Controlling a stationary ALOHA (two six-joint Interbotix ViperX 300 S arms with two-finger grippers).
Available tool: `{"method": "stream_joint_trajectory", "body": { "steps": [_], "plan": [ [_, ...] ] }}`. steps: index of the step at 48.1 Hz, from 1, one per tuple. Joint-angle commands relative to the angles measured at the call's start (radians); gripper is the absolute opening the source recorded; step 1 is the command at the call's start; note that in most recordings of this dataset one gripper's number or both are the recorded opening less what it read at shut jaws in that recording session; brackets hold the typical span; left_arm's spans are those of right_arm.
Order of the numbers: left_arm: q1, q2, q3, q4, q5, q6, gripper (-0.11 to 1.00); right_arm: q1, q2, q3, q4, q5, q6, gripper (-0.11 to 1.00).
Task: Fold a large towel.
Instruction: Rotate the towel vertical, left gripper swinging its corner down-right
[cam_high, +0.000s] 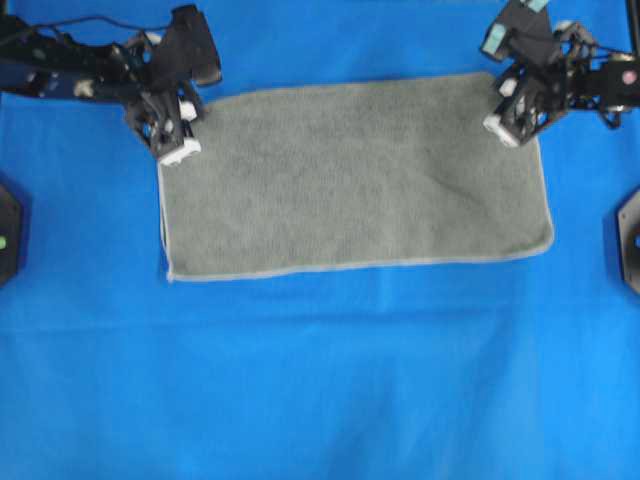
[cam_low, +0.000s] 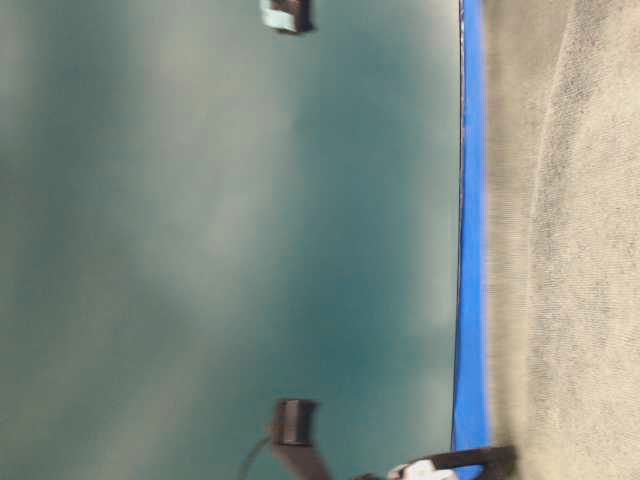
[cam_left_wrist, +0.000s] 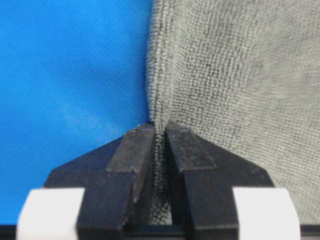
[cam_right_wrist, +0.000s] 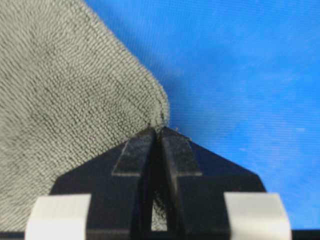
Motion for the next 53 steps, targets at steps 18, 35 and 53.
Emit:
{"method": "stream_joint_trajectory", "body": {
  "steps": [18,35,53],
  "plan": [
    [-0.123,-0.417,-0.112,-0.006,0.293,-0.101,0.04,0.276,-0.508,-0.081,0.107,0.324,0.000,0.02],
    [-0.347,-0.492,-0.144,-0.009,0.316,-0.449,0.04,0.380,-0.578,-0.115,0.115,0.319,0.000,0.02],
    [-0.730,-0.367,-0.218,-0.008,0.021,-0.726,0.04,0.166,-0.301,-0.279,0.041,0.121,-0.003,0.02]
  ]
}}
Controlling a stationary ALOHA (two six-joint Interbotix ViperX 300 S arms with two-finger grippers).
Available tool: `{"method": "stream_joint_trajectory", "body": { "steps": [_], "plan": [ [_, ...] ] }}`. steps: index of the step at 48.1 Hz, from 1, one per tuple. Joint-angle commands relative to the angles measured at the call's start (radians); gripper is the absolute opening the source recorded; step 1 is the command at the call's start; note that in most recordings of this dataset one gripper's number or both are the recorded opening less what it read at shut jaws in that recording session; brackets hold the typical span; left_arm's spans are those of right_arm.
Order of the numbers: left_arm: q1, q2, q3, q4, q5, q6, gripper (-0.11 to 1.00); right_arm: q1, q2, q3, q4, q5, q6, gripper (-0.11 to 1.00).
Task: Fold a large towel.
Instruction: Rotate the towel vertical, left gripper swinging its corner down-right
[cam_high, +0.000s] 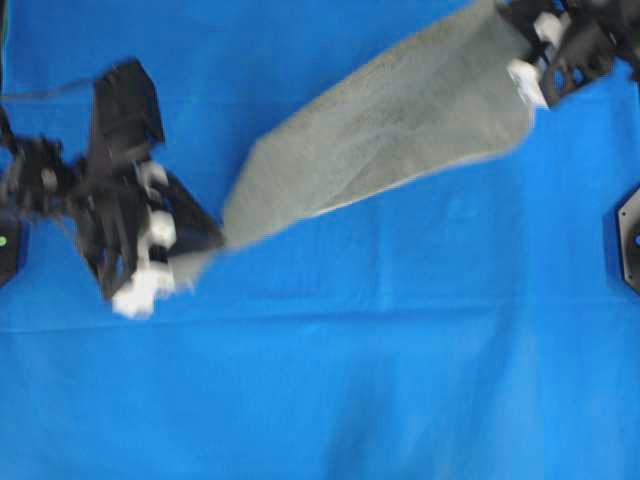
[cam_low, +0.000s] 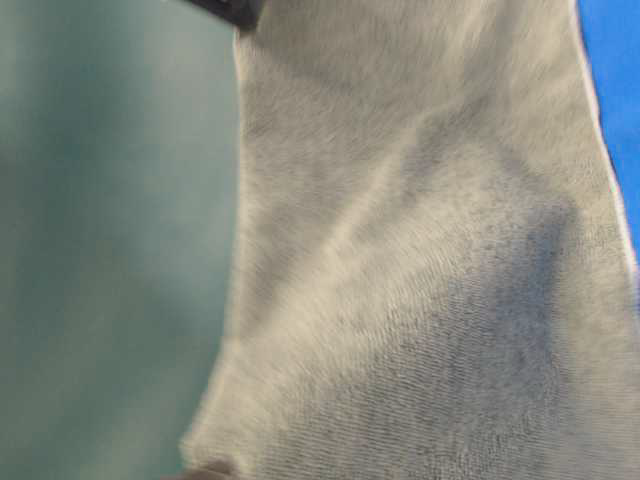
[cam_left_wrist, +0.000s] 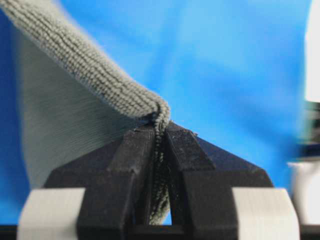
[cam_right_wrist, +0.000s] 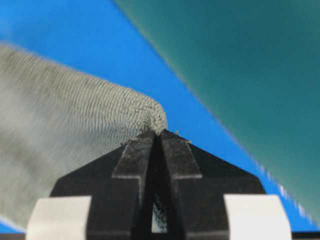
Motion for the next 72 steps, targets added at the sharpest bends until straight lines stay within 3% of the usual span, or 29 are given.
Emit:
{"method": "stream_joint_trajectory", "body": {
  "steps": [1,11,22,29,41,47,53,58,63,72],
  "plan": [
    [-0.072,0.051,-0.071,0.000,-0.072,-0.023,0.04,-0.025,0.071,-0.078,-0.020,-0.054,-0.003,0.02],
    [-0.147,0.259,-0.305,0.000,-0.109,-0.029,0.04,-0.048,0.195,-0.202,-0.084,-0.075,-0.008,0.02],
    [-0.169,0.472,-0.586,0.006,-0.106,-0.018,0.04,-0.049,0.258,-0.272,-0.097,-0.092,-0.008,0.02],
    [-0.169,0.595,-0.730,0.008,-0.109,-0.018,0.04,-0.052,0.213,-0.233,-0.100,-0.066,-0.009,0.02],
    [-0.172,0.816,-1.000,0.006,-0.114,-0.018,0.04,-0.055,-0.002,-0.087,-0.097,0.021,-0.040,0.02],
    [-0.178,0.890,-1.091,0.008,-0.115,-0.018,0.04,-0.055,-0.061,-0.063,-0.095,0.081,-0.041,0.02],
    [-0.189,0.919,-1.108,0.006,-0.114,-0.018,0.04,-0.055,-0.041,-0.069,-0.095,0.110,-0.051,0.02],
    [-0.210,0.899,-1.054,0.005,-0.103,-0.029,0.04,-0.055,0.040,-0.098,-0.094,0.103,-0.077,0.02],
    [-0.232,0.853,-0.939,0.000,-0.106,-0.057,0.04,-0.055,0.178,-0.155,-0.089,0.084,-0.097,0.02],
    [-0.262,0.723,-0.623,-0.002,-0.160,-0.236,0.04,-0.054,0.397,-0.281,-0.086,-0.008,-0.117,0.02]
  ]
}}
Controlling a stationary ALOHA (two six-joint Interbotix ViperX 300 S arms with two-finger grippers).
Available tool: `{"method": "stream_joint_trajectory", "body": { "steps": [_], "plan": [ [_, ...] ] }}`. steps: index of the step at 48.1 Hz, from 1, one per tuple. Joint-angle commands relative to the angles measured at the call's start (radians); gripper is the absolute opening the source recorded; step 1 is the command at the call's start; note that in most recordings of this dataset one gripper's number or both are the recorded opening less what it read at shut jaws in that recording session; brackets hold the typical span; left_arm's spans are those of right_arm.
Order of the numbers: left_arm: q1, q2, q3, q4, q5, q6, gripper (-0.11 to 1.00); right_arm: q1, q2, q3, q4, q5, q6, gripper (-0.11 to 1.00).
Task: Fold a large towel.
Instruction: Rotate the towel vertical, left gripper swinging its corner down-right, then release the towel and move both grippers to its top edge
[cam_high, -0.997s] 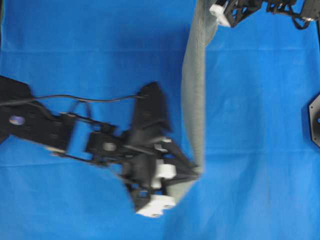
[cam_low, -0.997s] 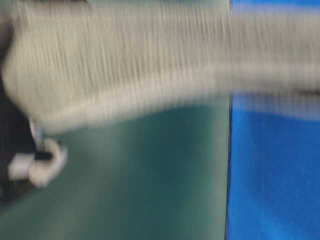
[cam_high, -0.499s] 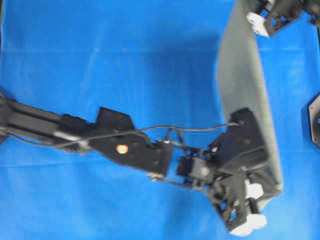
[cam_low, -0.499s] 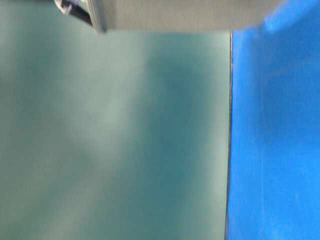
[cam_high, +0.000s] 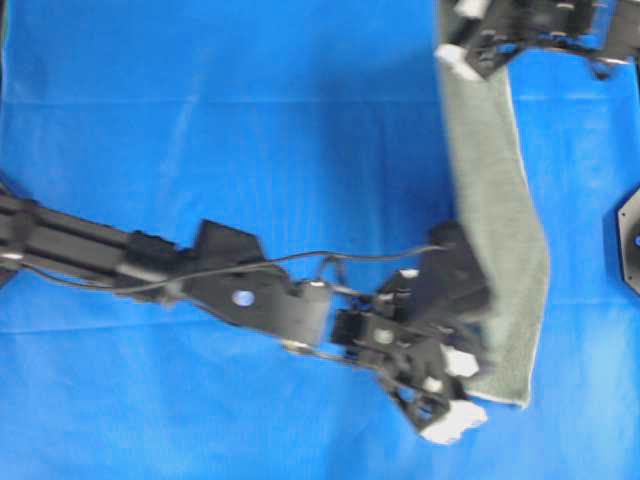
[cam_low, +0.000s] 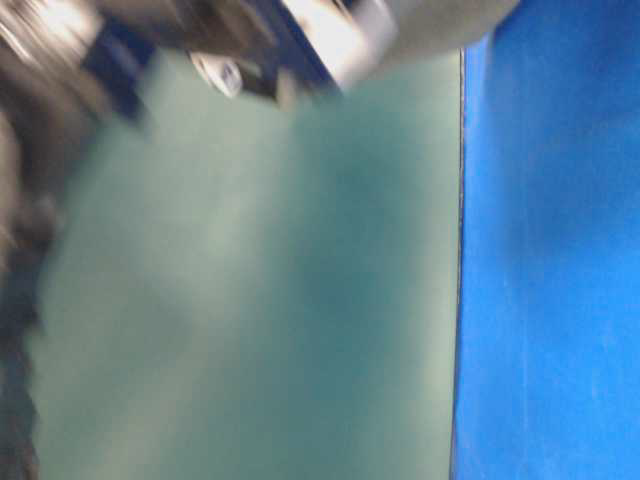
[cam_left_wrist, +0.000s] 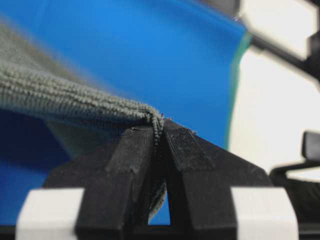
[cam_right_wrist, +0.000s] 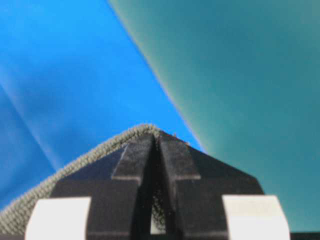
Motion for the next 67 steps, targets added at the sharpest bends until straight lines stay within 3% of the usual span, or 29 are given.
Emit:
{"method": "stream_joint_trajectory", "body": {
  "steps": [1,10,15,24,34,38,41,46,48,52,67],
  "plan": [
    [-0.138,-0.112,0.135,-0.012,-0.051,-0.075,0.04,-0.026,0.077,-0.094,-0.008,-0.041,-0.005,0.02],
    [-0.172,-0.230,0.434,-0.012,-0.187,-0.235,0.04,-0.026,0.229,-0.204,-0.009,-0.118,-0.008,0.02],
    [-0.184,-0.264,0.523,-0.012,-0.225,-0.282,0.04,-0.025,0.273,-0.235,-0.009,-0.138,-0.008,0.02],
    [-0.181,-0.272,0.560,-0.008,-0.224,-0.287,0.04,-0.025,0.305,-0.241,-0.011,-0.175,-0.046,0.02],
    [-0.130,-0.261,0.532,-0.005,-0.167,-0.252,0.04,-0.015,0.307,-0.235,-0.011,-0.192,-0.097,0.03],
    [-0.117,-0.256,0.514,-0.005,-0.147,-0.221,0.05,-0.014,0.307,-0.233,-0.011,-0.202,-0.117,0.16],
    [-0.112,-0.256,0.505,-0.005,-0.138,-0.207,0.16,-0.014,0.305,-0.233,-0.012,-0.209,-0.130,0.35],
    [-0.101,-0.267,0.502,-0.005,-0.103,-0.202,0.48,-0.015,0.305,-0.233,-0.018,-0.210,-0.138,0.62],
    [-0.098,-0.276,0.503,-0.005,-0.083,-0.202,0.61,-0.014,0.305,-0.233,-0.018,-0.210,-0.143,0.67],
    [-0.089,-0.305,0.506,-0.005,-0.032,-0.198,0.80,-0.015,0.299,-0.232,-0.018,-0.209,-0.152,0.63],
    [-0.035,-0.491,0.606,-0.003,0.106,-0.121,0.76,0.038,0.175,-0.181,-0.014,-0.201,-0.172,0.61]
  ]
}}
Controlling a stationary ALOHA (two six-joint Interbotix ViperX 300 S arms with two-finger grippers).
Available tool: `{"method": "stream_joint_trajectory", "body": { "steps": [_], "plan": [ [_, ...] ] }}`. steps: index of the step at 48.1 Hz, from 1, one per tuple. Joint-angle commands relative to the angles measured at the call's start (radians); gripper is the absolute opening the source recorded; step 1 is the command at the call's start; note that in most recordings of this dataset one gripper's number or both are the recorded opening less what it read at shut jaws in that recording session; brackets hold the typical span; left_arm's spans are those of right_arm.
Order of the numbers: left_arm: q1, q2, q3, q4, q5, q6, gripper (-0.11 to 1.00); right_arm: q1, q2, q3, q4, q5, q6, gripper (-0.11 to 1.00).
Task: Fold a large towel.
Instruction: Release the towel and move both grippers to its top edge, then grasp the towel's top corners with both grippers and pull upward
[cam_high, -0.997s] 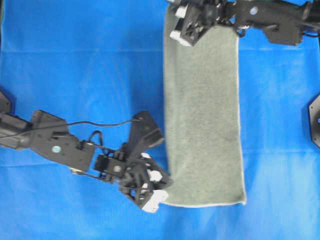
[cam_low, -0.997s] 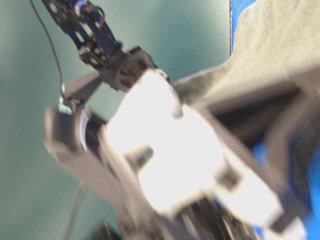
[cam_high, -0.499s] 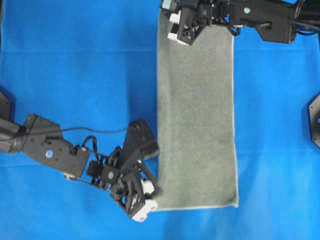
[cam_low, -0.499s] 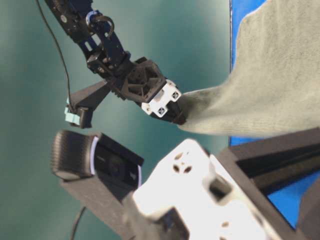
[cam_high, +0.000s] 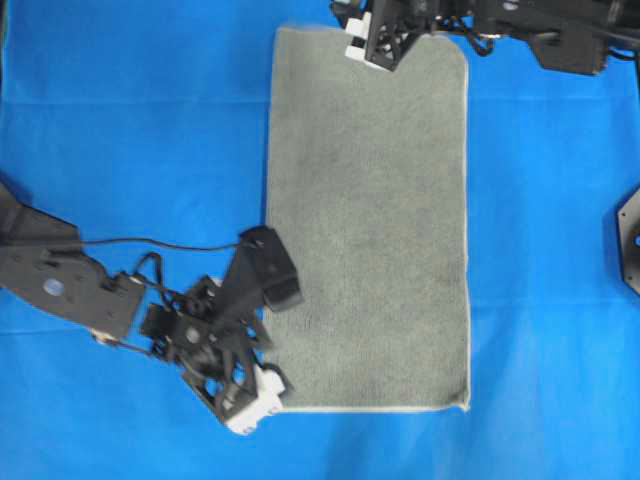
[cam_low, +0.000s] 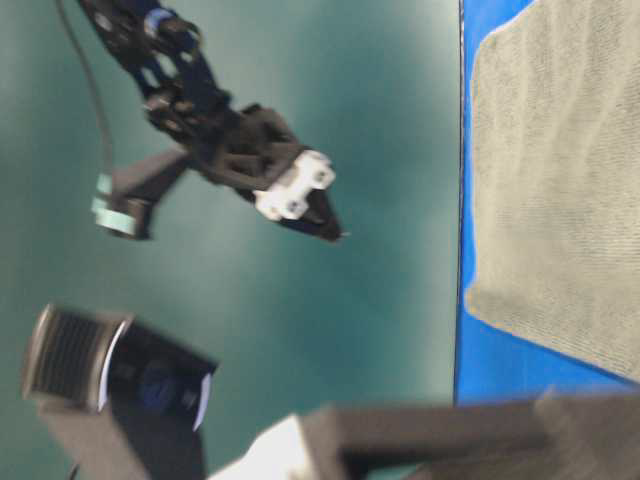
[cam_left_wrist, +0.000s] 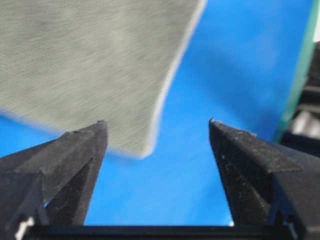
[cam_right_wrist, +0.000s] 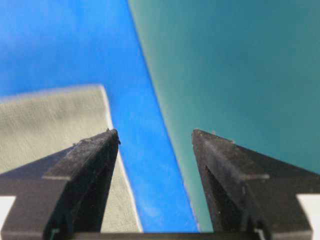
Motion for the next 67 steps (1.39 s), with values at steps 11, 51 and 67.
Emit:
{"method": "stream_joint_trajectory", "body": {
  "steps": [11,51,67],
  "plan": [
    [0.144,-0.255,0.109,0.014,-0.015,0.158,0.76,0.083,-0.235,0.155,0.012,-0.002,0.018,0.61],
    [0.723,-0.265,0.206,0.006,-0.397,0.784,0.76,-0.066,-0.511,0.480,0.144,-0.032,0.141,0.61],
    [0.874,0.058,0.129,0.005,-0.537,0.828,0.76,-0.222,-0.147,0.397,0.127,-0.097,0.130,0.61]
  ]
}}
